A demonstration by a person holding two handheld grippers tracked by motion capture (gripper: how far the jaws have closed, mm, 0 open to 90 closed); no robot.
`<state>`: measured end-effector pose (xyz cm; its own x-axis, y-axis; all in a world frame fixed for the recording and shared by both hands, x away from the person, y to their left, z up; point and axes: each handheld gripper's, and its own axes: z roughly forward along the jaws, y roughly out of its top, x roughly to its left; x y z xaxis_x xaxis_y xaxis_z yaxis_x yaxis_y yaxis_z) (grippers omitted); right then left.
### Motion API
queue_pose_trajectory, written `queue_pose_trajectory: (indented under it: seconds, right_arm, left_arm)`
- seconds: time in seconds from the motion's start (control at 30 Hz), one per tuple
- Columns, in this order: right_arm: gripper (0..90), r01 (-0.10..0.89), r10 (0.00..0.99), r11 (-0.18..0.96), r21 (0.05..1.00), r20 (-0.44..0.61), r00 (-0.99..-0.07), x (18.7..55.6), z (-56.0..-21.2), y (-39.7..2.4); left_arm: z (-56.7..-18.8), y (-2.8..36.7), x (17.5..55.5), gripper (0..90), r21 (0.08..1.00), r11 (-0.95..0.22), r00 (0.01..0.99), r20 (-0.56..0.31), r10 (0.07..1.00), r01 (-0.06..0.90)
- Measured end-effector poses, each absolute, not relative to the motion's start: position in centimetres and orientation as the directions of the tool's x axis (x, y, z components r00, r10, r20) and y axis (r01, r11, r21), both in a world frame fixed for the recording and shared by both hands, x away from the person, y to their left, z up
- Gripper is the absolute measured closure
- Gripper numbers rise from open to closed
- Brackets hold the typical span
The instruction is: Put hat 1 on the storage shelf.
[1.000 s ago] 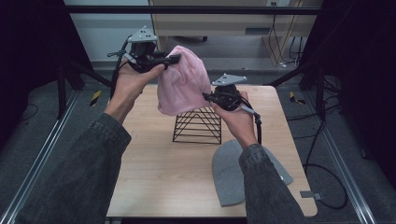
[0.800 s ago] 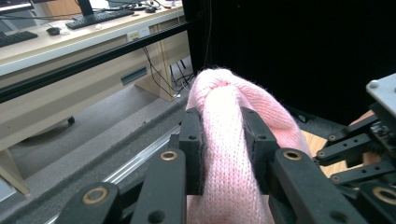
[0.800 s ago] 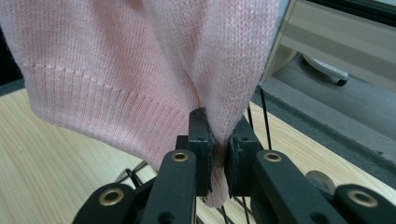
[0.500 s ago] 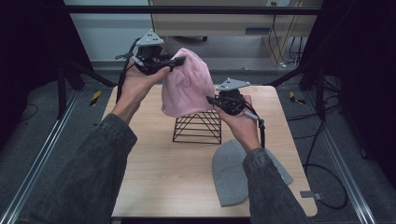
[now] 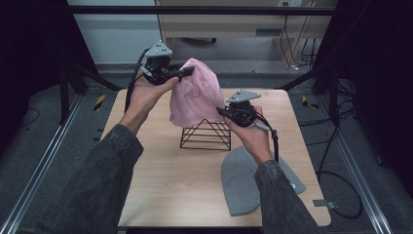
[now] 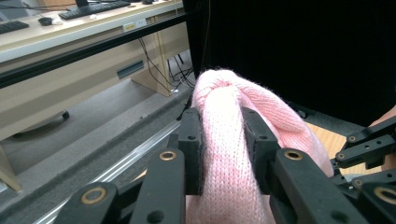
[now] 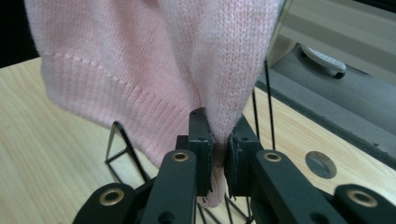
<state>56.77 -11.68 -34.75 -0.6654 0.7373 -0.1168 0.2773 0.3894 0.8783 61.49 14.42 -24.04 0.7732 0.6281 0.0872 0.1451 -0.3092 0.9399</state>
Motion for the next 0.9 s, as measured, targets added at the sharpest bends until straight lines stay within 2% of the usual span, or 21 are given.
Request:
queue_pose_trajectory:
  seconds: [0.9]
  right_arm:
    - [83.0, 0.334, 0.741, 0.424, 0.842, -0.109, -0.663, 55.9, -37.9, -13.7]
  left_arm:
    - [-26.9, 12.4, 60.4, 68.4, 0.915, -0.355, 0.801, 0.061, 0.595, 0.193]
